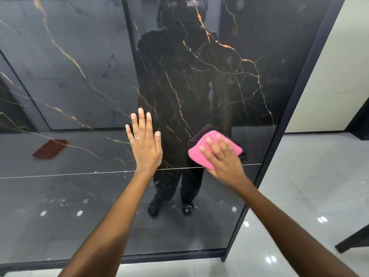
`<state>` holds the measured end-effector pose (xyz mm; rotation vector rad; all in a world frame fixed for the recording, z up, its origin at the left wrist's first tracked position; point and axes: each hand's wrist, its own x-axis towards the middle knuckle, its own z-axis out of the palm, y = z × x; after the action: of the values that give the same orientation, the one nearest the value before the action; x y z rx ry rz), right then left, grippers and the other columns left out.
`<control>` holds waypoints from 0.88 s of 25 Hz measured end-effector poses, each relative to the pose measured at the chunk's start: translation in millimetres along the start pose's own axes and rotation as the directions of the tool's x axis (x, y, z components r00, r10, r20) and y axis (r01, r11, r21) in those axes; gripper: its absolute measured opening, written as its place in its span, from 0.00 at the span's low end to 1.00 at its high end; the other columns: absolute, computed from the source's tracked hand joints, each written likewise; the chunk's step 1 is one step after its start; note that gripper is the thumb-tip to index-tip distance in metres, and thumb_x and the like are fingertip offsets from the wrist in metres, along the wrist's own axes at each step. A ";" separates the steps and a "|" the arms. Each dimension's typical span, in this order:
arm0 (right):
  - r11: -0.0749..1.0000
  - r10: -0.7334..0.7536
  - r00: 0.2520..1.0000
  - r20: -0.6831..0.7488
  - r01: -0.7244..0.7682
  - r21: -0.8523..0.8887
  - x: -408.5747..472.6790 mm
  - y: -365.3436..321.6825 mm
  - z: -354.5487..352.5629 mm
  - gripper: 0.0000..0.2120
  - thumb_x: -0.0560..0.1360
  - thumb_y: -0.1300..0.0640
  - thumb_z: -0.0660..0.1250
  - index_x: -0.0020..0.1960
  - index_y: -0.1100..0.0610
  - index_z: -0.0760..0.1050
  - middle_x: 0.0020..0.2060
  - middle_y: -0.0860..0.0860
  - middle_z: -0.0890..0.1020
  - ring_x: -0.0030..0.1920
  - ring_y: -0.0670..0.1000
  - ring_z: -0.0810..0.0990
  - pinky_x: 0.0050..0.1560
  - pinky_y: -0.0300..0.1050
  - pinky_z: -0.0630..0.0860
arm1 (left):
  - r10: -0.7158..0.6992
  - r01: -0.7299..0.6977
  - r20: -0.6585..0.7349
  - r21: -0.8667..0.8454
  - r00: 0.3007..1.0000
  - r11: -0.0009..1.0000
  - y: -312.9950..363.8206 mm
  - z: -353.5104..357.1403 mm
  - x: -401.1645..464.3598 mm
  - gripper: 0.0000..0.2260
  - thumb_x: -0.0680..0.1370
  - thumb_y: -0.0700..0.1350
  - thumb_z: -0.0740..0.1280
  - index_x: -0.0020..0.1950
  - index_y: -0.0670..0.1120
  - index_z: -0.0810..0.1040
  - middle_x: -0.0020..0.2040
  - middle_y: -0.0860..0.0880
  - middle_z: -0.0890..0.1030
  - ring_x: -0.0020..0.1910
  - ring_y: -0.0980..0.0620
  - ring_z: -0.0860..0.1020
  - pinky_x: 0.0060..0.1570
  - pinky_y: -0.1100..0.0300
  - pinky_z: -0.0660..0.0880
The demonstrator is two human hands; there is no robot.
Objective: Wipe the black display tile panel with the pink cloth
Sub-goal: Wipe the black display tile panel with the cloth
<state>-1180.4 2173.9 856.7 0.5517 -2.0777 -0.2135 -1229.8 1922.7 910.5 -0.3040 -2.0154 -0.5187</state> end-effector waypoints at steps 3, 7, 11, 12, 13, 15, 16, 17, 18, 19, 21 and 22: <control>0.936 0.352 0.934 -0.059 -0.350 0.040 -37.8 47.2 -16.6 0.42 0.73 0.47 0.65 0.78 0.50 0.43 0.77 0.50 0.42 0.77 0.58 0.44 0.73 0.62 0.52 | -0.130 0.129 -0.062 -0.014 0.990 0.992 -40.7 -18.7 -4.4 0.24 0.81 0.48 0.51 0.76 0.41 0.56 0.76 0.37 0.57 0.76 0.41 0.50 0.73 0.53 0.36; 0.812 0.556 0.831 0.012 -0.546 0.206 -13.5 -13.3 -4.3 0.42 0.73 0.43 0.60 0.77 0.49 0.37 0.76 0.49 0.36 0.76 0.57 0.38 0.73 0.60 0.44 | -0.077 0.084 -0.060 0.122 0.995 0.989 -113.1 -30.7 -6.4 0.25 0.83 0.53 0.46 0.79 0.46 0.49 0.79 0.44 0.48 0.77 0.43 0.45 0.73 0.48 0.38; 0.980 0.183 0.983 0.021 -0.184 0.073 68.0 -128.5 30.6 0.46 0.68 0.47 0.61 0.77 0.55 0.39 0.76 0.56 0.38 0.76 0.62 0.38 0.74 0.60 0.40 | 0.012 0.003 -0.098 0.151 0.995 0.989 -120.7 -25.0 -1.2 0.24 0.83 0.56 0.41 0.78 0.55 0.41 0.78 0.56 0.38 0.77 0.54 0.39 0.74 0.52 0.36; 0.992 0.104 0.994 0.023 -0.106 0.063 74.3 -130.4 30.0 0.44 0.69 0.48 0.61 0.77 0.55 0.41 0.76 0.57 0.41 0.76 0.61 0.39 0.74 0.59 0.41 | 0.008 0.009 -0.112 0.149 0.994 0.989 -121.8 -24.0 -0.7 0.24 0.83 0.55 0.41 0.78 0.55 0.41 0.78 0.56 0.39 0.77 0.54 0.39 0.74 0.52 0.36; 0.997 0.061 0.998 -0.009 -0.060 0.057 69.3 -118.1 29.6 0.43 0.69 0.48 0.62 0.77 0.54 0.44 0.77 0.56 0.43 0.76 0.59 0.40 0.74 0.58 0.43 | 0.010 0.009 -0.127 0.149 0.992 0.989 -123.6 -23.1 -1.2 0.23 0.83 0.55 0.41 0.78 0.55 0.41 0.78 0.56 0.39 0.77 0.54 0.39 0.74 0.52 0.37; 0.989 0.118 0.990 -0.080 -0.109 0.103 36.0 -74.9 24.5 0.40 0.72 0.48 0.62 0.78 0.52 0.45 0.77 0.52 0.43 0.77 0.56 0.42 0.74 0.56 0.45 | 0.029 -0.007 -0.150 0.141 0.988 0.990 -126.8 -21.6 -4.4 0.24 0.83 0.55 0.41 0.78 0.55 0.42 0.78 0.55 0.40 0.77 0.53 0.40 0.74 0.51 0.38; 0.972 0.211 0.974 -0.085 -0.199 0.125 18.4 -53.7 17.9 0.39 0.74 0.46 0.61 0.78 0.50 0.44 0.77 0.50 0.42 0.77 0.55 0.42 0.74 0.56 0.45 | 0.035 -0.012 -0.151 0.151 0.988 0.989 -126.8 -21.5 -3.5 0.24 0.83 0.55 0.41 0.78 0.55 0.42 0.78 0.55 0.40 0.77 0.53 0.40 0.74 0.50 0.38; 0.939 0.321 0.945 -0.063 -0.309 0.148 6.6 -43.4 11.9 0.39 0.75 0.45 0.61 0.78 0.49 0.42 0.77 0.49 0.40 0.77 0.55 0.41 0.74 0.57 0.45 | 0.030 -0.008 -0.135 0.163 0.990 0.987 -126.0 -23.0 0.1 0.24 0.83 0.55 0.41 0.78 0.54 0.42 0.78 0.54 0.40 0.77 0.53 0.40 0.74 0.50 0.38; 0.895 0.425 0.904 -0.035 -0.414 0.167 3.2 -44.8 11.3 0.39 0.75 0.46 0.60 0.77 0.49 0.41 0.77 0.49 0.39 0.76 0.56 0.39 0.74 0.58 0.45 | 0.028 -0.010 -0.112 0.160 0.993 0.987 -123.5 -25.0 4.1 0.24 0.83 0.55 0.41 0.78 0.54 0.42 0.79 0.52 0.41 0.77 0.53 0.40 0.73 0.50 0.38; 0.844 0.514 0.857 -0.020 -0.502 0.192 11.3 -59.8 14.3 0.40 0.74 0.46 0.61 0.77 0.49 0.40 0.76 0.49 0.37 0.76 0.57 0.38 0.73 0.58 0.43 | 0.026 -0.016 -0.077 0.138 0.997 0.990 -119.7 -27.6 4.4 0.24 0.83 0.54 0.42 0.79 0.53 0.43 0.79 0.49 0.44 0.77 0.54 0.40 0.73 0.50 0.38; 0.815 0.541 0.840 0.025 -0.532 0.232 51.1 -128.8 28.5 0.42 0.72 0.46 0.60 0.77 0.50 0.38 0.76 0.49 0.35 0.75 0.60 0.37 0.73 0.57 0.38 | 0.029 -0.030 0.017 0.039 0.999 0.999 -118.8 -41.7 -1.4 0.23 0.83 0.52 0.45 0.78 0.50 0.51 0.76 0.43 0.51 0.77 0.54 0.41 0.73 0.51 0.39; 0.860 0.457 0.888 0.043 -0.454 0.232 78.3 -168.5 36.3 0.43 0.71 0.46 0.60 0.77 0.50 0.38 0.76 0.51 0.35 0.75 0.60 0.36 0.73 0.56 0.37 | 0.015 -0.013 0.046 -0.030 0.999 0.999 -125.8 -52.9 -5.3 0.21 0.83 0.50 0.47 0.76 0.48 0.56 0.75 0.42 0.54 0.77 0.54 0.43 0.74 0.52 0.40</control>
<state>-1195.9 1986.4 835.9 0.1808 -2.1685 0.3187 -1239.5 1786.9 898.7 -0.3510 -2.0503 -0.5375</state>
